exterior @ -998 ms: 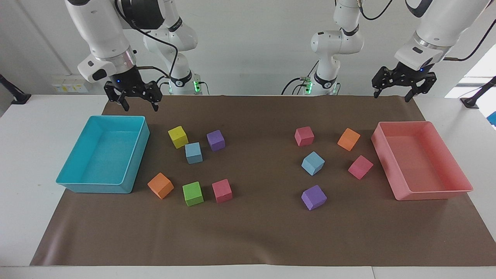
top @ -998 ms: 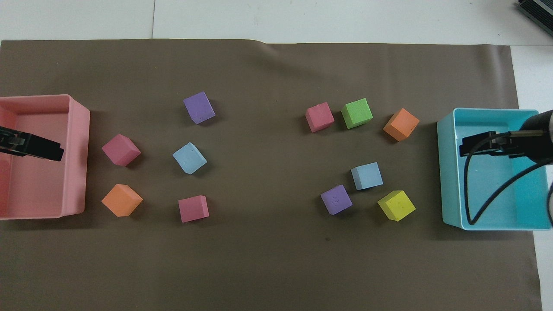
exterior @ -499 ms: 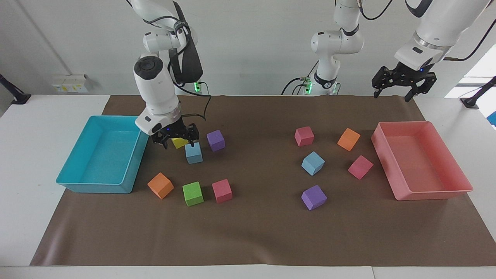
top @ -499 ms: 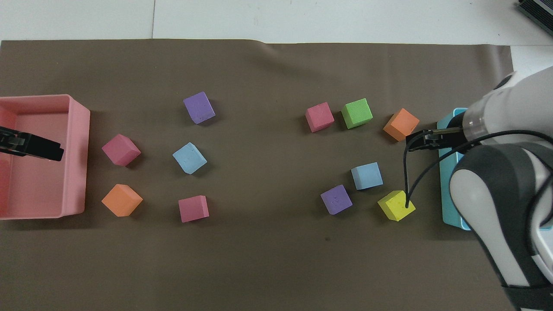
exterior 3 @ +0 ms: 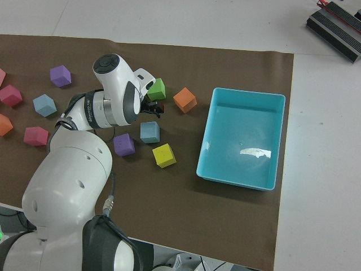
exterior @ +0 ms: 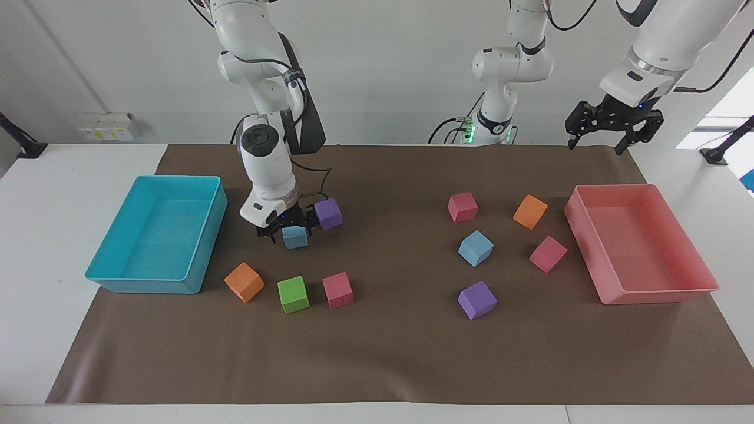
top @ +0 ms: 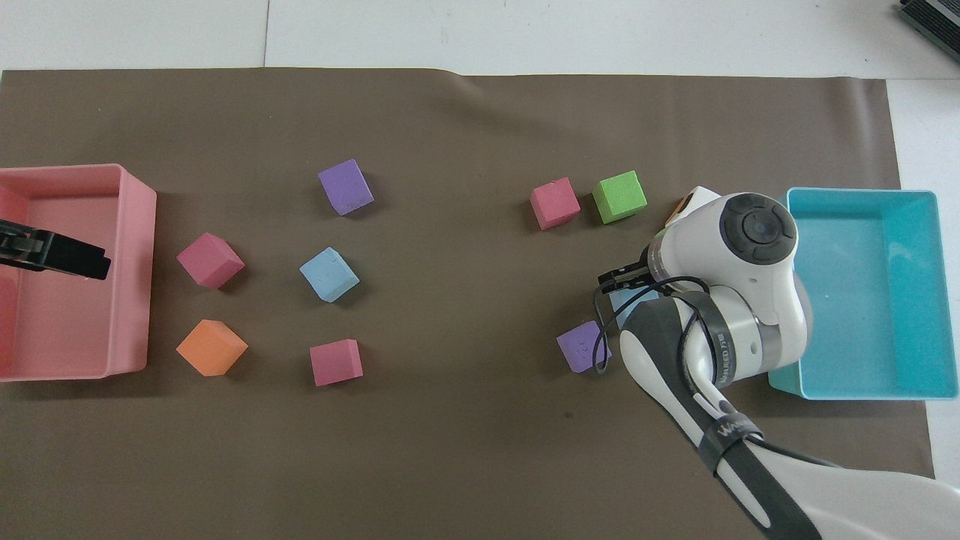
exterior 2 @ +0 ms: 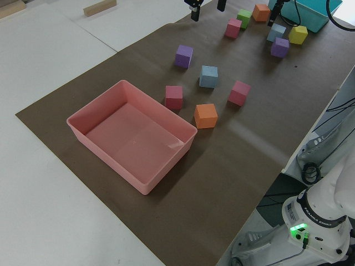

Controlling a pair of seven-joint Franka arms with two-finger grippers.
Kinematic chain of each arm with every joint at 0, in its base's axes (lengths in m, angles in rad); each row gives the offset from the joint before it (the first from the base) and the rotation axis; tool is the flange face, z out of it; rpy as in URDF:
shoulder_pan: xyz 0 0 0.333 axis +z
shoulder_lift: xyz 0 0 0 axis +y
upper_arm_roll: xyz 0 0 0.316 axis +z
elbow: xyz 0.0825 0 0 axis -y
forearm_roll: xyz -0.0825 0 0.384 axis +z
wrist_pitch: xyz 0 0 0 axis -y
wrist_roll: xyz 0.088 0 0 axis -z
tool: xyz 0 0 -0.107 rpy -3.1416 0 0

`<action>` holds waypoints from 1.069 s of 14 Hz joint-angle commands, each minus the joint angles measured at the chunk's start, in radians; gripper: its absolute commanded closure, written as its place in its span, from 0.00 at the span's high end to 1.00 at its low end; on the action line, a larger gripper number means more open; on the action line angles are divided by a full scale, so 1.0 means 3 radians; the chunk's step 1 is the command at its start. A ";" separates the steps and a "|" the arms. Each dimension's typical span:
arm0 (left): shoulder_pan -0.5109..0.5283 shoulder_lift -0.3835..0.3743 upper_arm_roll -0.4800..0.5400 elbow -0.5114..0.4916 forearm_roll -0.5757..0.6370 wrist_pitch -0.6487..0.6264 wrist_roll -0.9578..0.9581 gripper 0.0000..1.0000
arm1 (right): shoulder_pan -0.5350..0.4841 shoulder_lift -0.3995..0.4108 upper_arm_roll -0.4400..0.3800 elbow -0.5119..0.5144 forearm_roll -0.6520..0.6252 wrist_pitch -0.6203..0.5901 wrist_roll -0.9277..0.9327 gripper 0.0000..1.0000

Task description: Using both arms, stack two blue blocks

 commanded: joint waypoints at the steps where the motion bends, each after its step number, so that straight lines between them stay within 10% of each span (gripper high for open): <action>1: 0.0016 -0.0055 -0.0005 -0.0063 -0.0040 -0.0016 0.0040 1.00 | -0.0016 0.0110 0.0003 -0.0063 0.0055 0.0175 -0.0155 1.00; 9: 0.0016 -0.0055 -0.0005 -0.0063 -0.0040 -0.0016 0.0040 1.00 | -0.0067 0.0192 0.0003 -0.0156 0.0336 0.0242 -0.0497 0.93; 10: 0.0016 -0.0055 -0.0005 -0.0063 -0.0040 -0.0016 0.0035 1.00 | -0.0067 0.0192 0.0003 -0.0156 0.0336 0.0237 -0.0497 0.73; 12: 0.0016 -0.0055 -0.0005 -0.0063 -0.0040 -0.0016 0.0040 1.00 | -0.0062 0.0192 0.0003 -0.0150 0.0341 0.0221 -0.0391 0.00; 15: 0.0016 -0.0055 -0.0005 -0.0063 -0.0040 -0.0016 0.0040 1.00 | -0.0088 0.0202 -0.0002 -0.0115 0.0341 0.0201 -0.0190 0.00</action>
